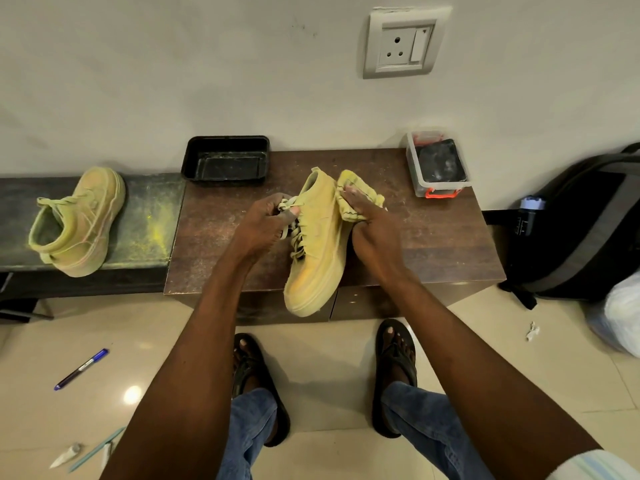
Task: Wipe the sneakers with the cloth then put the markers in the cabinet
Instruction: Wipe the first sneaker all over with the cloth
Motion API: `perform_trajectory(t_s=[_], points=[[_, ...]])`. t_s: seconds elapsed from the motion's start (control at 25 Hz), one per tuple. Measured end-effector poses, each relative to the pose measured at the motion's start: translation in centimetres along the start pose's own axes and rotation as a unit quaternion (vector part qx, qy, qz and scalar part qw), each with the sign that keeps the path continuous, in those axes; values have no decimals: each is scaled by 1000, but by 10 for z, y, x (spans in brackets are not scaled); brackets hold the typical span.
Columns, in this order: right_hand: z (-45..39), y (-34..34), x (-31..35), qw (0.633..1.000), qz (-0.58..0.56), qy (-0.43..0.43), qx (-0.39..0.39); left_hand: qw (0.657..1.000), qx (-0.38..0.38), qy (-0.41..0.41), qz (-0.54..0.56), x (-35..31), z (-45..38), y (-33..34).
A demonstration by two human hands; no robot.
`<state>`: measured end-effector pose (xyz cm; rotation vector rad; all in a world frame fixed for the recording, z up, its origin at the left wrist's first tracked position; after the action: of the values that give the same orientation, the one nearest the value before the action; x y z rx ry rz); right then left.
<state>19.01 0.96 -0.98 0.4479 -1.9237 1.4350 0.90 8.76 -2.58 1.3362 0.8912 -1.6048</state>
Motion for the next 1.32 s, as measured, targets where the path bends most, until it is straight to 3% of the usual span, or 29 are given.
perform_trajectory(t_s=[0.08,0.24,0.32,0.4,0.44,0.48,0.6,0.64,0.68,0.8,0.84,1.0,1.08,1.24,1.32], points=[[4,0,-9,998,1,63,-10,1000,-5,-4,8,-1,2,1],[6,4,-3,999,-17,41,17,998,-53,4,-28,-2,0,3],[20,10,26,996,25,-69,58,997,-79,-7,10,4,-3,-2],[41,21,57,958,100,-236,131,993,-91,-30,71,12,-6,-11],[43,23,59,942,119,-277,144,991,-90,-40,90,15,-6,-13],[35,20,52,950,110,-253,143,990,-84,-42,102,15,-5,-13],[5,2,5,997,37,-16,58,990,-71,-39,117,15,-3,-11],[8,4,8,997,49,-3,66,989,-78,-42,120,16,-3,-11],[13,11,21,993,62,-37,93,987,-90,-43,126,16,-3,-12],[44,28,72,943,101,-280,149,977,-124,-70,158,20,-1,-14],[42,28,69,939,95,-294,152,975,-128,-78,166,21,0,-14],[9,5,2,992,78,-72,66,973,-117,-88,178,22,-4,-12],[19,11,17,987,98,-88,88,973,-127,-95,169,24,-7,-15],[50,31,62,944,100,-273,156,965,-140,-127,181,31,-7,-21],[26,26,31,971,68,-190,126,960,-150,-140,191,31,-8,-22]])
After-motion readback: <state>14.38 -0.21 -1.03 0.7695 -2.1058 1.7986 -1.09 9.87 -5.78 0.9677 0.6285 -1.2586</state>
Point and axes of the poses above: each hand's wrist, its own z-axis away from the middle knuckle, its own y-axis out of the palm, x = y × z, the point moved 5 cm from there along -z, towards the middle knuckle, and after that the axes turned 14 degrees about z, right-handed, at the moved point
